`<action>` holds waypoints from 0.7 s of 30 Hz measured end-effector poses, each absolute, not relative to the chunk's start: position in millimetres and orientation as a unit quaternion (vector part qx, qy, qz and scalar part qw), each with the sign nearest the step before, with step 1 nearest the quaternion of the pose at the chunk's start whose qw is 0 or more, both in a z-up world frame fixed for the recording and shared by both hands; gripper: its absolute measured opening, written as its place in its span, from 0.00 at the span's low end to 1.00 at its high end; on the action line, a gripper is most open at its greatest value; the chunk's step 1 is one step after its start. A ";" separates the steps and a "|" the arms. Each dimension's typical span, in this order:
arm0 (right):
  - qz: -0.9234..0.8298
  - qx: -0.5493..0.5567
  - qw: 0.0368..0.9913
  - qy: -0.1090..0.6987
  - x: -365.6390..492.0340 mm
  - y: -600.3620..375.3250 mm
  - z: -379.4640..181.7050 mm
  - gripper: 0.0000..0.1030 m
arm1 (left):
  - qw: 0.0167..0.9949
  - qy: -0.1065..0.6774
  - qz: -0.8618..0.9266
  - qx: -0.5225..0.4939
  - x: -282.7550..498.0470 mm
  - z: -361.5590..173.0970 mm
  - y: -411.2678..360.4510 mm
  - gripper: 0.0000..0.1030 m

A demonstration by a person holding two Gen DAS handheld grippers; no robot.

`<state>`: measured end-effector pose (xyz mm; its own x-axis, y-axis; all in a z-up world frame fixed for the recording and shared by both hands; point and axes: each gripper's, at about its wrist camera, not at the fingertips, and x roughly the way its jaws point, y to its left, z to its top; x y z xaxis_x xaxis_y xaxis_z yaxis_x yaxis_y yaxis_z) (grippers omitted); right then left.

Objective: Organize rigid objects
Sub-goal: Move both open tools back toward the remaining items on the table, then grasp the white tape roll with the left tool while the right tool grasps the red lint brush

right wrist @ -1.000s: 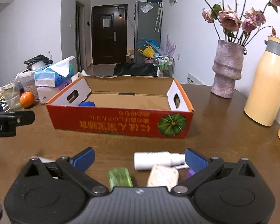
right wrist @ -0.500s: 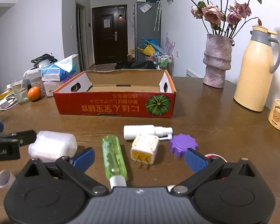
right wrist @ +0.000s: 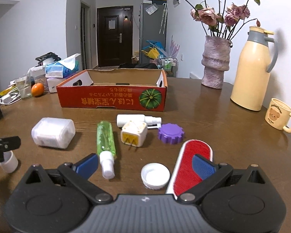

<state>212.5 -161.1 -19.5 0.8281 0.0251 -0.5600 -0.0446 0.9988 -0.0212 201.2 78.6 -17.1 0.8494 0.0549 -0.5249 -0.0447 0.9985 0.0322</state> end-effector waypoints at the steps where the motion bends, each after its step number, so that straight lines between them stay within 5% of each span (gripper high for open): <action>1: 0.017 -0.017 0.956 0.292 209.6 -163.3 -20.2 1.00 | 0.962 0.272 0.028 0.010 197.2 -17.4 77.9 1.00; 21: 0.012 -0.003 0.953 0.302 196.1 -204.7 -38.1 1.00 | 0.946 0.313 0.088 -0.015 183.1 -49.3 102.1 1.00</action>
<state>196.1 -204.7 -38.1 0.8176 0.0214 -0.5754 -0.0250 0.9997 0.0016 183.1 102.1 -49.3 0.7889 0.1576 -0.5940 -0.1760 0.9840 0.0273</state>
